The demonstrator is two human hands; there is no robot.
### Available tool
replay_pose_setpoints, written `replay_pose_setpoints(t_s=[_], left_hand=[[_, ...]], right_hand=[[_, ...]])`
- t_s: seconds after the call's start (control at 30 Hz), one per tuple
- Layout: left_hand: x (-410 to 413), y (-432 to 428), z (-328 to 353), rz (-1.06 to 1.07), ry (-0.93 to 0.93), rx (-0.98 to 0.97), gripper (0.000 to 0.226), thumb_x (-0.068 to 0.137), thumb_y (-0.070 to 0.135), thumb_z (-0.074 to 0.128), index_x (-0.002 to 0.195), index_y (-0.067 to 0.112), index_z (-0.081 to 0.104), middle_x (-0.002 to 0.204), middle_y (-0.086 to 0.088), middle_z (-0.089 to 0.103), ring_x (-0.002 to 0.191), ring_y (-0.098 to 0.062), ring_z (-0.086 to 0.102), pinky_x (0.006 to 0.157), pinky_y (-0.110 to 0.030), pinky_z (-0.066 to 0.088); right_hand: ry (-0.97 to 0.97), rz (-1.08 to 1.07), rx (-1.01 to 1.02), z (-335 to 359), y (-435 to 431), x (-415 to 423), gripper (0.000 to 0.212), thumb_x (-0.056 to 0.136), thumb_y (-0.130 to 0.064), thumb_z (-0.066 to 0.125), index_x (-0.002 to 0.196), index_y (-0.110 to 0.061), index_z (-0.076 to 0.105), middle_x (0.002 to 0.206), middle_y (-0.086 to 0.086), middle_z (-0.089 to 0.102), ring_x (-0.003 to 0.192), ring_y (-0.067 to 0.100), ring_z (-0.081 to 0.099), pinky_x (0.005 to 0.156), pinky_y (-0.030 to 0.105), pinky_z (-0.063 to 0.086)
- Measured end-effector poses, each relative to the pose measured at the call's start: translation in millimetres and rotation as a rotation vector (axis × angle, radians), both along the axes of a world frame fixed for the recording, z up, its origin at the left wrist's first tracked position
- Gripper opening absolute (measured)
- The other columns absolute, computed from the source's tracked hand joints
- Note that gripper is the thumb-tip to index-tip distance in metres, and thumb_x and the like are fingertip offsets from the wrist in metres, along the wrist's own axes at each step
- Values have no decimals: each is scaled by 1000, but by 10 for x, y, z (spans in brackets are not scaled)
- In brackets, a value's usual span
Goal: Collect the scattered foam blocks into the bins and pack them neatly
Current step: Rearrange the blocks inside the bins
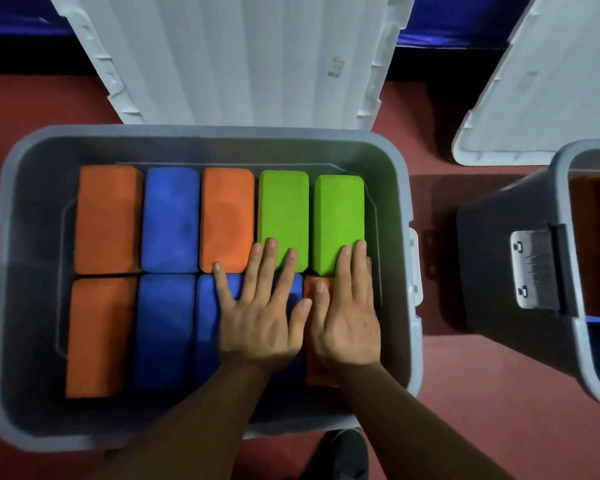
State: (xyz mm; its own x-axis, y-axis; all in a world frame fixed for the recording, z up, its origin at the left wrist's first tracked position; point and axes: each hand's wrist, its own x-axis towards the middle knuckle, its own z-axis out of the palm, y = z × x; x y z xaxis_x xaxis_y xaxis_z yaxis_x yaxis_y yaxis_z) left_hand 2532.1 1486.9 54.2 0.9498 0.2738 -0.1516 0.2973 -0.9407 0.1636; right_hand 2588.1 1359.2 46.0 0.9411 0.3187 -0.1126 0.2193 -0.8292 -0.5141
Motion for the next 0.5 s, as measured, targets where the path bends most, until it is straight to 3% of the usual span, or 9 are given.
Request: replay_pose_setpoints(t_s=[0.17, 0.3, 0.5], left_hand=[[5, 3, -3, 9, -4, -21, 70, 98, 56, 29, 160, 26, 21, 170, -3, 10, 156, -19, 8, 118, -70, 4], [1, 0, 1, -3, -12, -20, 70, 98, 55, 29, 160, 24, 24, 169, -5, 12, 156, -21, 11, 117, -71, 5], [29, -21, 31, -3, -4, -34, 70, 98, 55, 24, 160, 22, 26, 169, -7, 14, 156, -23, 12, 116, -72, 7]], right_hand=[[51, -120, 83, 24, -16, -34, 77, 105, -53, 28, 158, 3, 21, 168, 20, 12, 154, 28, 21, 118, 33, 34], [88, -147, 109, 6, -35, -36, 77, 106, -53, 24, 158, 3, 20, 165, 22, 20, 153, 24, 20, 120, 11, 13], [39, -85, 129, 56, -77, 20, 59, 107, -42, 27, 156, -10, 36, 163, 21, 30, 147, 17, 26, 110, -1, 12]])
